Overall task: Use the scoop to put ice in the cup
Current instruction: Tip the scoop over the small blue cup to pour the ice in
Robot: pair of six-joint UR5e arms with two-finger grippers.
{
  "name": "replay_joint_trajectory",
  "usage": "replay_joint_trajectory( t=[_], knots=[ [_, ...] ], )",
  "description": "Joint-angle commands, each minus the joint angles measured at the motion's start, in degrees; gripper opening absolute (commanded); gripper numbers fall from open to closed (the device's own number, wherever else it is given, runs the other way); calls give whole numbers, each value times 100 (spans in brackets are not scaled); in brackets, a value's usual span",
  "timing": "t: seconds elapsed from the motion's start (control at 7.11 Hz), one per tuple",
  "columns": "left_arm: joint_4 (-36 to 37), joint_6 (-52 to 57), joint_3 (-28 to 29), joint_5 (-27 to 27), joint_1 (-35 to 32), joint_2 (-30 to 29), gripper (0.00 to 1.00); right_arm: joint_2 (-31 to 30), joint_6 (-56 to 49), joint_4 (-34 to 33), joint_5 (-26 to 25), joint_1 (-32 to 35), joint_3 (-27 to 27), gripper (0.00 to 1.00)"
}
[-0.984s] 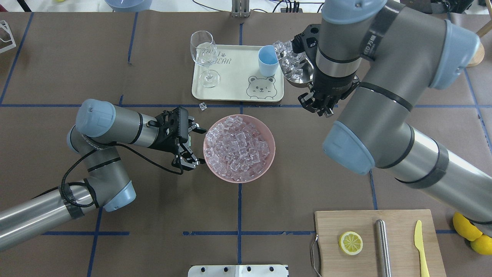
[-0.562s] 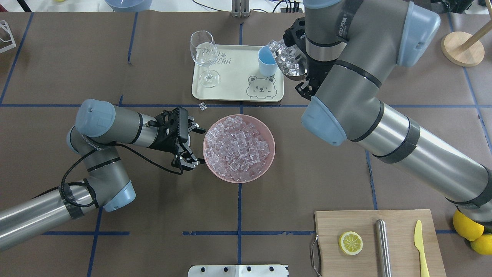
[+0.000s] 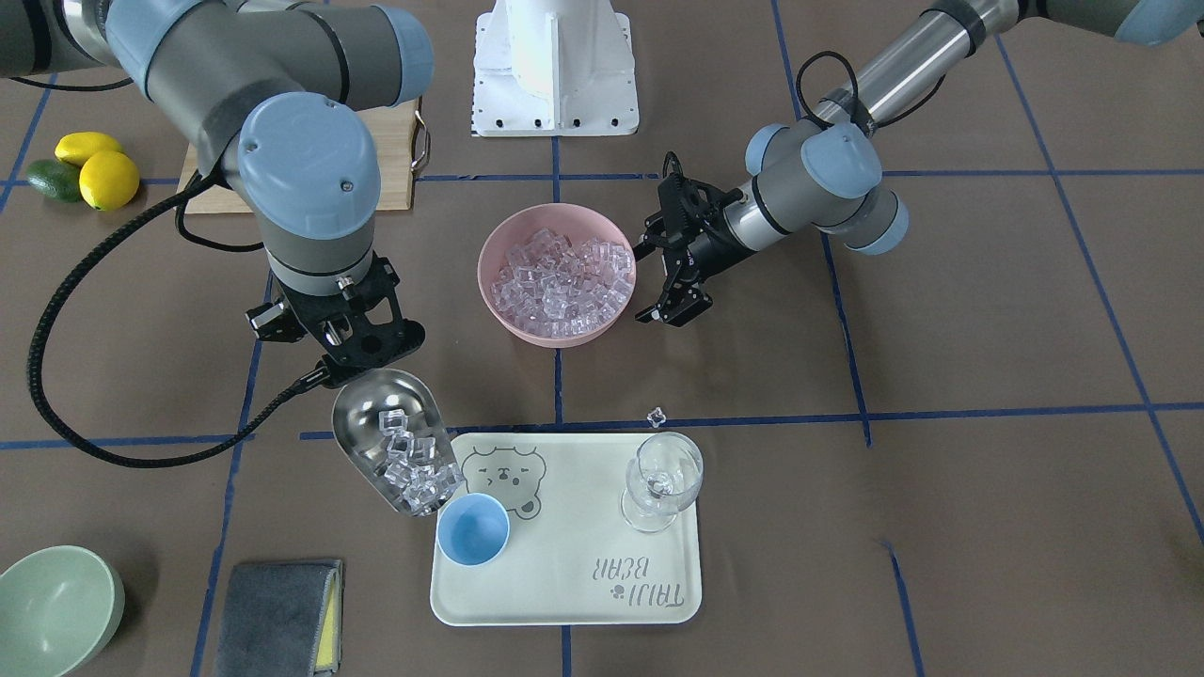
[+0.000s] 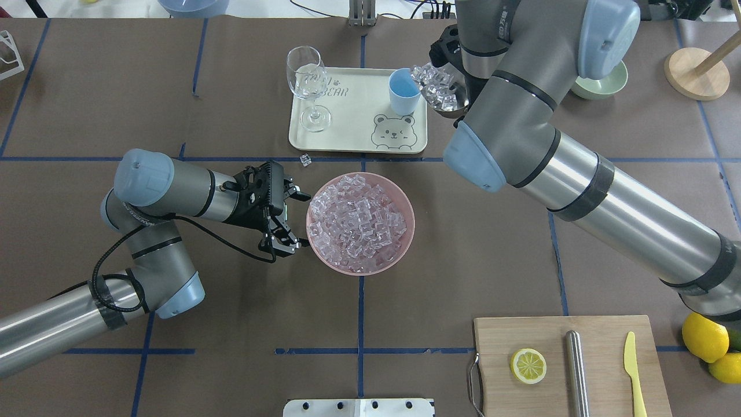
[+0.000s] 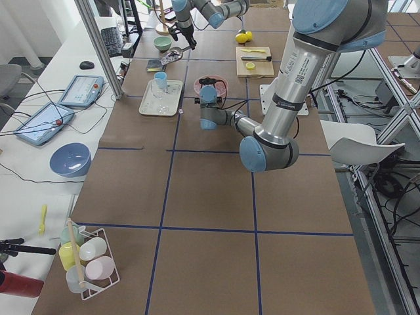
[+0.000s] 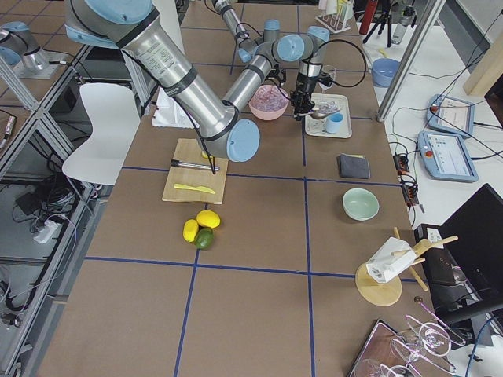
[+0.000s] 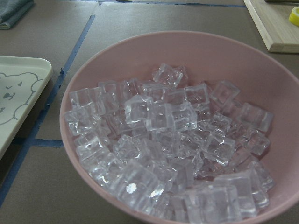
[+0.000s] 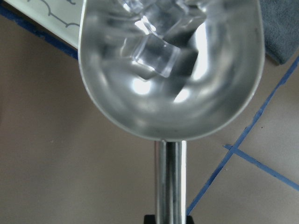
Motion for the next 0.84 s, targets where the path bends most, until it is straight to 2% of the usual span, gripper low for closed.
replay_joint_trajectory(
  t=[0.0, 0.28, 0.7],
  knots=[
    [-7, 7, -6, 0, 0, 8, 100, 207, -204, -187, -19, 26, -304, 0],
    [-15, 7, -24, 0, 0, 0, 100, 784, -749, -994, -280, 8, -734, 0],
    [-68, 7, -33, 0, 0, -9, 100, 946, -1058, -1191, -405, 35, -1087, 0]
  ],
)
